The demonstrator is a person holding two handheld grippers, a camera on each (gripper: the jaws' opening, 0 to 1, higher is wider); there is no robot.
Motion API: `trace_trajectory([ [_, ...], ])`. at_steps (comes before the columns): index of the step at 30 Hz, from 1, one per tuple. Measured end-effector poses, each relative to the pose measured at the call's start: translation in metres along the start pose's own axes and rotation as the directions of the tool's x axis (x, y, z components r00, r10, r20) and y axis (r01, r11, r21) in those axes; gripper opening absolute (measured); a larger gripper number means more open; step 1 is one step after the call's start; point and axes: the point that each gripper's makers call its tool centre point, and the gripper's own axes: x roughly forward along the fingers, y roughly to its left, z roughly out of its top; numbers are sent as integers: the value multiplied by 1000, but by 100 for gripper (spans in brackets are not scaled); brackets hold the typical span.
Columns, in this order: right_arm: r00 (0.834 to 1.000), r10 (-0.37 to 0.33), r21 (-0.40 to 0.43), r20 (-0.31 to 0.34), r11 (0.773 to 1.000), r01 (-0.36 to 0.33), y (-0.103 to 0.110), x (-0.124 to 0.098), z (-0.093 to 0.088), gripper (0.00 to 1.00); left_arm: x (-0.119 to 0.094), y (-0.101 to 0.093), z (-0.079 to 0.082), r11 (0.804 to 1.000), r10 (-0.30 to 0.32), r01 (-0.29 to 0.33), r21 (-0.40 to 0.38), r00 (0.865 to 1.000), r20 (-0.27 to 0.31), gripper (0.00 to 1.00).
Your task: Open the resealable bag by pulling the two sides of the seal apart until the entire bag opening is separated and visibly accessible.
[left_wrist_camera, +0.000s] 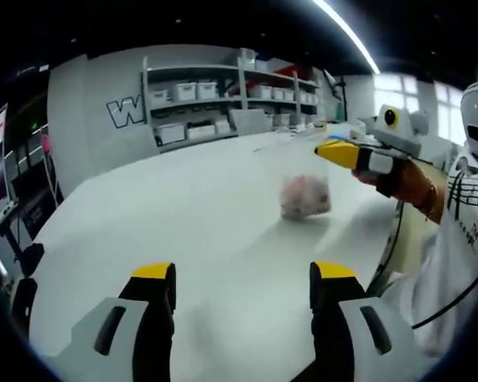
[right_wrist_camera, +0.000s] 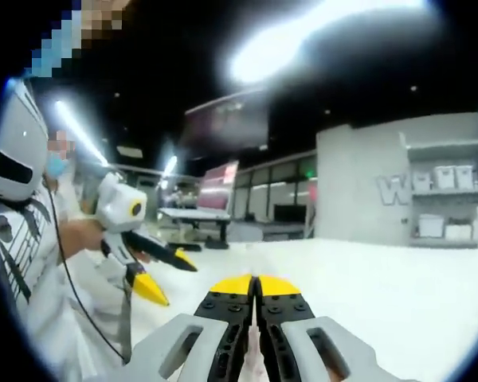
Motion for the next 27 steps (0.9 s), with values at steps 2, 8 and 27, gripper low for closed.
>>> trace_trajectory([
  [2, 1000, 24, -28, -18, 999, -25, 8, 4, -3, 0, -1, 1, -1, 1000, 3, -3, -1, 1000, -2, 67],
  [8, 994, 70, -148, -86, 986, -83, 28, 13, -15, 0, -5, 5, -2, 1000, 11, -11, 5, 1000, -5, 65],
  [27, 952, 100, -421, -290, 880, -221, 71, 37, -59, 0, -11, 12, -19, 1000, 28, -28, -4, 999, -35, 65],
])
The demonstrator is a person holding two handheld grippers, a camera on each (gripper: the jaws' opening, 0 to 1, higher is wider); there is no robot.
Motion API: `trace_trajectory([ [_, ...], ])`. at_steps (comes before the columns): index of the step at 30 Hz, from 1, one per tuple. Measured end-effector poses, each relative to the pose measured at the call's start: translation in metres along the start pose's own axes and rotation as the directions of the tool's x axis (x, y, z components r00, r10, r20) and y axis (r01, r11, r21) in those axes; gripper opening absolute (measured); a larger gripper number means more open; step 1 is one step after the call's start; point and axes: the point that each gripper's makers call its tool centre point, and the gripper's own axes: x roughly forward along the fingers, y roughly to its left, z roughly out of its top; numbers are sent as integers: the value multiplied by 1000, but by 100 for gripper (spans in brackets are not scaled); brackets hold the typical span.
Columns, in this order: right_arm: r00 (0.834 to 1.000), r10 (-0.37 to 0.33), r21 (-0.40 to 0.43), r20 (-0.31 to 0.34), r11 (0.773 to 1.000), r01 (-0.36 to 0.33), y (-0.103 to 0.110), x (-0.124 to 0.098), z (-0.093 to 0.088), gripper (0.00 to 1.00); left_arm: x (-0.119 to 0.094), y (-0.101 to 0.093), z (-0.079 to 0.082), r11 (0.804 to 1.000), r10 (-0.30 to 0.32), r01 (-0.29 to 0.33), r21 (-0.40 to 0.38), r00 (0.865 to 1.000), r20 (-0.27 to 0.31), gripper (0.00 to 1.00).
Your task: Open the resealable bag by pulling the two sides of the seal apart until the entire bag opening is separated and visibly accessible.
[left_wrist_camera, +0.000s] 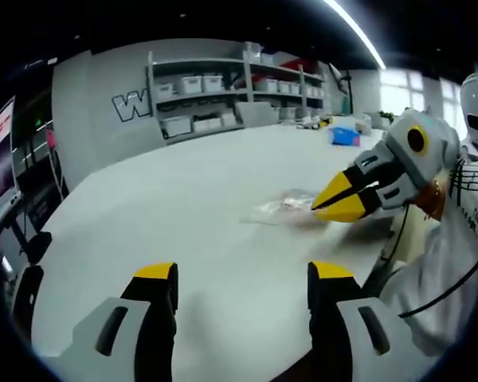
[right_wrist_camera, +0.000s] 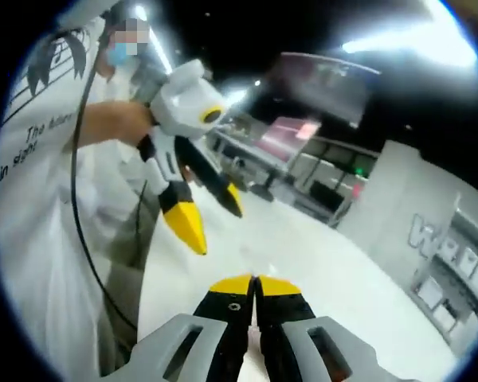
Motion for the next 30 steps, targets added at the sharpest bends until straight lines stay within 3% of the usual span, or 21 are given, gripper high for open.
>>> trace_trajectory([
  [21, 996, 38, -127, -76, 991, -47, 13, 8, -3, 5, 7, -3, 12, 1000, -12, 12, 0, 999, 37, 65],
  [30, 993, 22, -198, -120, 979, -46, 15, 18, -5, 8, 8, -5, 18, 1000, -14, 13, 9, 999, 53, 65],
])
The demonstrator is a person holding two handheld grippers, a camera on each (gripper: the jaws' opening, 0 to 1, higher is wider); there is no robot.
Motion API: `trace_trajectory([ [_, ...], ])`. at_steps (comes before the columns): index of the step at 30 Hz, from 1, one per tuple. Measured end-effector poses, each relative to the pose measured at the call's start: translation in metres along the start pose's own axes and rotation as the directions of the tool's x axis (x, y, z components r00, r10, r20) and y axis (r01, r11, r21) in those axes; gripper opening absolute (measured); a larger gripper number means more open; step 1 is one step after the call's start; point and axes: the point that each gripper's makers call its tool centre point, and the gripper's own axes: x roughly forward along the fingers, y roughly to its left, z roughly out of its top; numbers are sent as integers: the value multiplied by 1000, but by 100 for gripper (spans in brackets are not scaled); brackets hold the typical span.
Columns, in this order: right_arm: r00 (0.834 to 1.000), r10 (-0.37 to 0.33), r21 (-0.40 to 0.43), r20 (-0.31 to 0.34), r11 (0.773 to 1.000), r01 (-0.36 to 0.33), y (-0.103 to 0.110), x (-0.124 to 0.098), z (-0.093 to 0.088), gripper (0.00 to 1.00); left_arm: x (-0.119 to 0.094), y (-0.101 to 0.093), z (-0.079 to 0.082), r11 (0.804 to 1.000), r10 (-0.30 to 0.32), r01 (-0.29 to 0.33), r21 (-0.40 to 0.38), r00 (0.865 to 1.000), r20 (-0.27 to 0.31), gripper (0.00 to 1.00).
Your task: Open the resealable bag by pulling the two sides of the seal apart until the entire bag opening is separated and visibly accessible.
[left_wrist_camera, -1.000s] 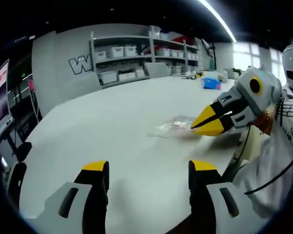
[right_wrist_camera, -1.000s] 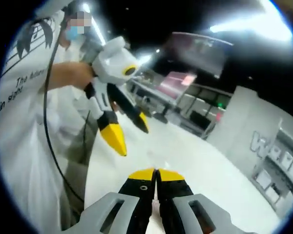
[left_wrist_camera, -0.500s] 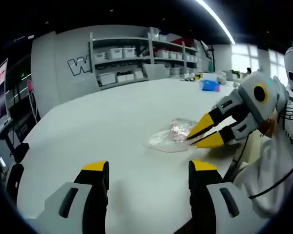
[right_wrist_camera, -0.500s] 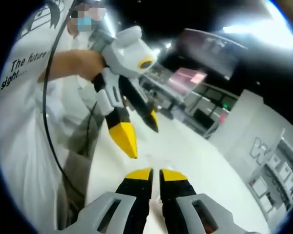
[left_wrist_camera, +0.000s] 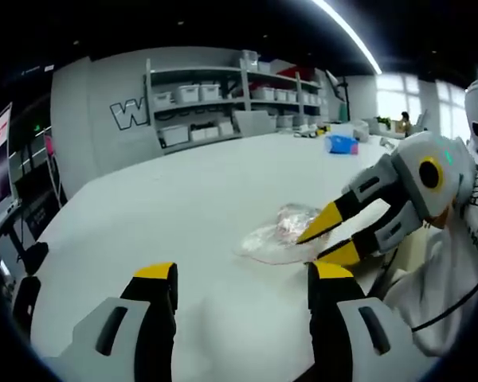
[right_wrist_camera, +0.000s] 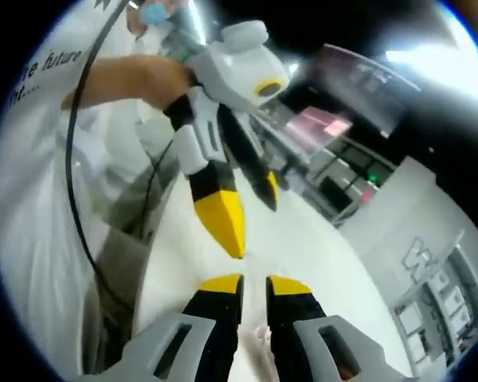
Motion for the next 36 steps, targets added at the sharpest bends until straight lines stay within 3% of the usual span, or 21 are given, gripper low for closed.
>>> trace_trajectory([
  [5, 999, -38, -49, -27, 998, 37, -4, 7, 1, 7, 0, -2, 3, 1000, -6, 6, 3, 1000, 8, 65],
  [7, 998, -49, -63, -33, 997, 47, -6, 7, 1, 2, -2, -2, 5, 1000, -6, 6, 6, 1000, 14, 65],
  [12, 997, -71, -58, -36, 996, 69, -13, 5, -1, 0, -7, -1, 8, 1000, -5, 4, 12, 1000, 29, 65],
  [17, 997, -70, 54, 18, 996, 69, -15, 0, 5, 0, -13, 1, 8, 999, -7, 5, 47, 999, 43, 62],
  [20, 997, -56, 153, 52, 987, 47, -18, -5, 5, 0, -14, -1, 6, 993, -16, 12, 119, 999, 29, 57],
  [26, 994, -56, 257, 89, 966, 31, -23, -11, 3, 0, -15, -12, 7, 929, -23, 21, 370, 1000, 2, 37],
  [30, 993, -51, 302, 111, 953, 15, -28, -17, 5, 0, -12, -22, 14, 867, -36, 24, 498, 999, 14, 30],
  [36, 991, -49, 333, 128, 943, 3, -28, -19, 6, 0, -10, -25, 21, 839, -35, 8, 544, 999, 41, 27],
])
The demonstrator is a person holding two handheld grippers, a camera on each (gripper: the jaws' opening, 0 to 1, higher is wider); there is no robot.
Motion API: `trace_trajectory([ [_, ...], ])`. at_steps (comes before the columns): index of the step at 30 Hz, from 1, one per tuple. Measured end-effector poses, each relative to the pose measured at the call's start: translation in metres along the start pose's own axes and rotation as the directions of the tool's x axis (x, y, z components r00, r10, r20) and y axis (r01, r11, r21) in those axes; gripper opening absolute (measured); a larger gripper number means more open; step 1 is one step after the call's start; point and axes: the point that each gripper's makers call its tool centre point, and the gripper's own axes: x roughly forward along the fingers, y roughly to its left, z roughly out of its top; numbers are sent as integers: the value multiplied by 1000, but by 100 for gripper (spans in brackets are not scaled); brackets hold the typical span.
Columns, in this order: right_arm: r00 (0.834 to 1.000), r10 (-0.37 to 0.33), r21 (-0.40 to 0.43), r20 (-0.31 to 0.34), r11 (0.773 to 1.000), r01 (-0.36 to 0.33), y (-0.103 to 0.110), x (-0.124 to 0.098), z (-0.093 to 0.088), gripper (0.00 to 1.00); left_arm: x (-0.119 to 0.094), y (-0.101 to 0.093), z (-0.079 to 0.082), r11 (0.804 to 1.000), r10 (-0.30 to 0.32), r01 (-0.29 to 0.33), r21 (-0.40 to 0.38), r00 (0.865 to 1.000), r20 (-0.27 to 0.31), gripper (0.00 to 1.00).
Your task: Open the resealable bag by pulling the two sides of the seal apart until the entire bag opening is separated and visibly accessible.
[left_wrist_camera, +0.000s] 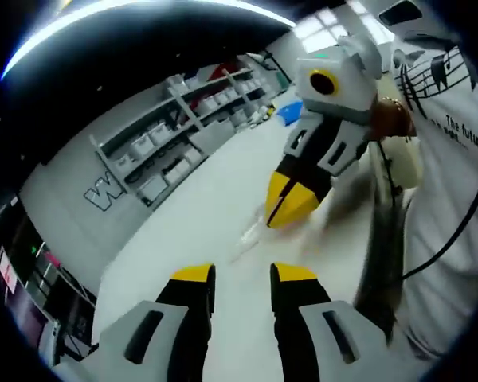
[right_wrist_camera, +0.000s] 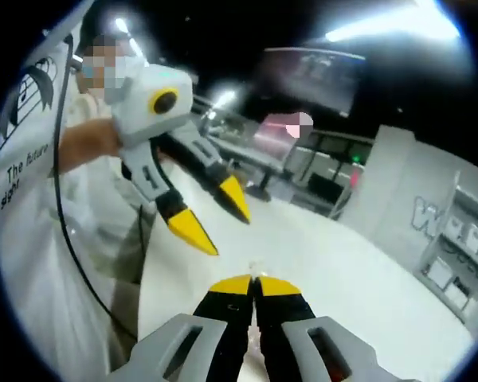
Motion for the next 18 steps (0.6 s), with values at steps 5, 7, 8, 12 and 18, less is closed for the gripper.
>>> trace_trajectory([
  [5, 1000, -5, 19, 11, 1000, 5, -3, -2, 1, 0, 0, 0, -3, 999, 0, 0, 44, 1000, -15, 26],
  [7, 1000, -3, 42, 21, 999, 2, -5, -2, 1, 0, 1, -3, -7, 997, -6, 9, 71, 1000, -30, 26],
  [8, 1000, -3, 53, 25, 999, 1, -5, -2, 1, 0, 2, -4, -8, 996, -9, 12, 85, 999, -35, 26],
  [12, 1000, -1, 79, 31, 997, -1, -6, -2, 0, 0, 5, -10, -10, 989, -23, 28, 147, 999, -40, 23],
  [18, 999, 1, 111, 40, 994, -6, -7, -2, -1, 0, 11, -12, -3, 976, -26, 28, 217, 1000, -11, 19],
])
